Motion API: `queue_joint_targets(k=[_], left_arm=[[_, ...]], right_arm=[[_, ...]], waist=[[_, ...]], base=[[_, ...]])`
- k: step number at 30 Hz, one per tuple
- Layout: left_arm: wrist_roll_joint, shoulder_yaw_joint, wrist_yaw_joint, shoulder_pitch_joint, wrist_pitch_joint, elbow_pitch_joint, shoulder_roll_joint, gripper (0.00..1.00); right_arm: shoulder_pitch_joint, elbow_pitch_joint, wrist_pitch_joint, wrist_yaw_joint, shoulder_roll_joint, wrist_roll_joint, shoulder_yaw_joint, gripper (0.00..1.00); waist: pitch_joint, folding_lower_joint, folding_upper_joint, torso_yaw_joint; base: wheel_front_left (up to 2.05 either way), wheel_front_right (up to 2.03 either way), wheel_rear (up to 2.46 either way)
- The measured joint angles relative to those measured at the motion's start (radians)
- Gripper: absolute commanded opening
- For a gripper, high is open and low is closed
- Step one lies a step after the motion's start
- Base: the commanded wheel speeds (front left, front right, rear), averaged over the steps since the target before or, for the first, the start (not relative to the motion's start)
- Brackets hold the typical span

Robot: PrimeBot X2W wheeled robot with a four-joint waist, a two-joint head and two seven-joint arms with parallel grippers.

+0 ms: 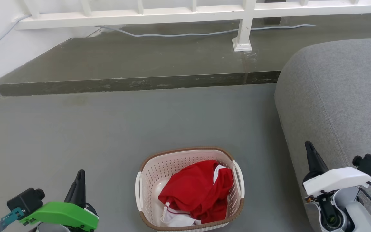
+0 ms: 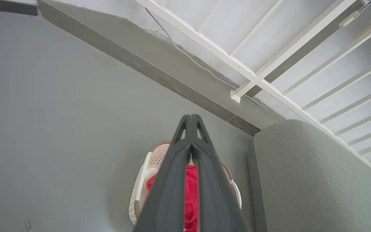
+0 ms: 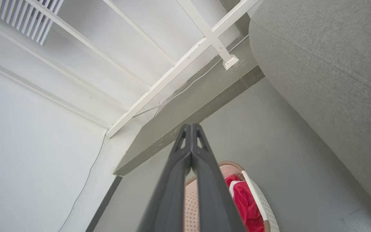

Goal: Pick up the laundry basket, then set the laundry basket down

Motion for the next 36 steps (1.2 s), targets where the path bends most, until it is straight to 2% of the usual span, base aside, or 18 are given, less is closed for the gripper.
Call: queue_joint_targets(k=[36], left_arm=[[-0.471, 0.111, -0.088, -0.048, 0.085, 0.075, -0.031, 0.00]], right_arm=[[-0.021, 0.016, 0.106, 0.085, 0.031, 0.458, -0.147, 0.00]], waist=[[-0.022, 0.0000, 0.0000, 0.015]], base=[[0.00, 0.00, 0.00]])
